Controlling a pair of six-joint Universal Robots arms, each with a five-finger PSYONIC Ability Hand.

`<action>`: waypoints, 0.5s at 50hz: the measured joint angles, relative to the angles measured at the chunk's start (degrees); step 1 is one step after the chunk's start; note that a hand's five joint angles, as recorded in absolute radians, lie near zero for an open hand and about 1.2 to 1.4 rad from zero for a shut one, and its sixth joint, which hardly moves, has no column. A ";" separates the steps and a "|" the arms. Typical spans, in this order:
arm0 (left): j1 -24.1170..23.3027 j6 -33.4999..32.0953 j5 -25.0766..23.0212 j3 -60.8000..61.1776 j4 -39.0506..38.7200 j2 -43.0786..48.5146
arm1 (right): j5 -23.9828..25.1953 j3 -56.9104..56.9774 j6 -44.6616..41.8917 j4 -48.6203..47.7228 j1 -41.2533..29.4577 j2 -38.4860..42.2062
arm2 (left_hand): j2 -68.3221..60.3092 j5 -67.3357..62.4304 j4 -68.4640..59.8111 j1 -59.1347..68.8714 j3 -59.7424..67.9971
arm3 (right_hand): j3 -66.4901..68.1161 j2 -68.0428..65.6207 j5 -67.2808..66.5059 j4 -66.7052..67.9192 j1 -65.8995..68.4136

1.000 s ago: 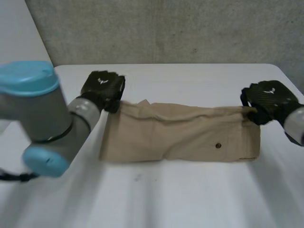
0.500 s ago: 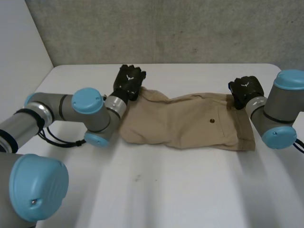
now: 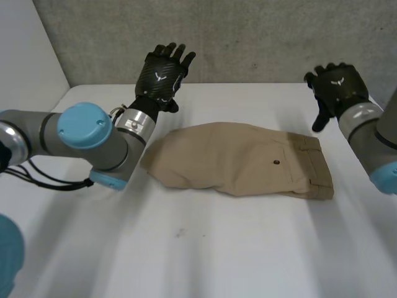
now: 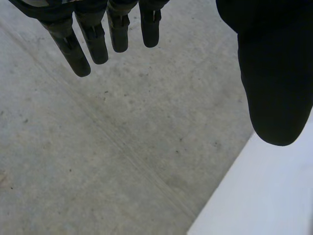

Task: Fold the shorts.

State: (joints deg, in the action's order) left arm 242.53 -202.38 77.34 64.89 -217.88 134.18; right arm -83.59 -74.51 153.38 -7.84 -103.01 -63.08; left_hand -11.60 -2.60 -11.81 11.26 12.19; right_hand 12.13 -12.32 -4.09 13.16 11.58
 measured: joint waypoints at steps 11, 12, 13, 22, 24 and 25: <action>-0.14 -0.02 0.86 5.74 8.19 -0.41 | 2.17 -15.83 4.26 6.55 1.58 -5.90 | 0.00 0.00 0.00 0.00 0.00 | 6.80 -6.26 -4.61 5.78 4.46; -0.14 -0.02 0.86 5.74 8.19 -0.41 | 2.17 -15.83 4.26 6.55 1.58 -5.90 | 0.00 0.00 0.00 0.00 0.00 | 6.80 -6.26 -4.61 5.78 4.46; -0.14 -0.02 0.86 5.74 8.19 -0.41 | 2.17 -15.83 4.26 6.55 1.58 -5.90 | 0.00 0.00 0.00 0.00 0.00 | 6.80 -6.26 -4.61 5.78 4.46; 0.44 -0.38 0.68 -0.28 11.45 7.63 | 4.77 -22.83 4.84 -1.22 5.82 -4.22 | 0.00 0.00 0.00 0.00 0.00 | 18.97 -18.77 -15.61 17.89 14.89; 0.66 -0.51 0.74 -1.56 11.56 8.88 | 4.80 -22.91 4.78 -2.01 6.18 -3.55 | 0.00 0.00 0.00 0.00 0.00 | 19.73 -19.50 -16.38 18.55 15.43; 3.06 -6.10 1.08 -4.25 13.73 12.29 | 4.99 -21.82 4.09 -3.88 7.94 1.21 | 0.00 0.00 0.00 0.00 0.00 | 54.19 -53.60 -48.13 53.52 37.71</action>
State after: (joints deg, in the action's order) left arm 245.58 -208.48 78.41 60.64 -204.16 146.47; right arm -78.60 -96.34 157.47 -11.72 -95.07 -61.87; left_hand -11.61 -2.60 -11.81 11.26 12.19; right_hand 66.32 -65.92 -52.21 66.68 49.29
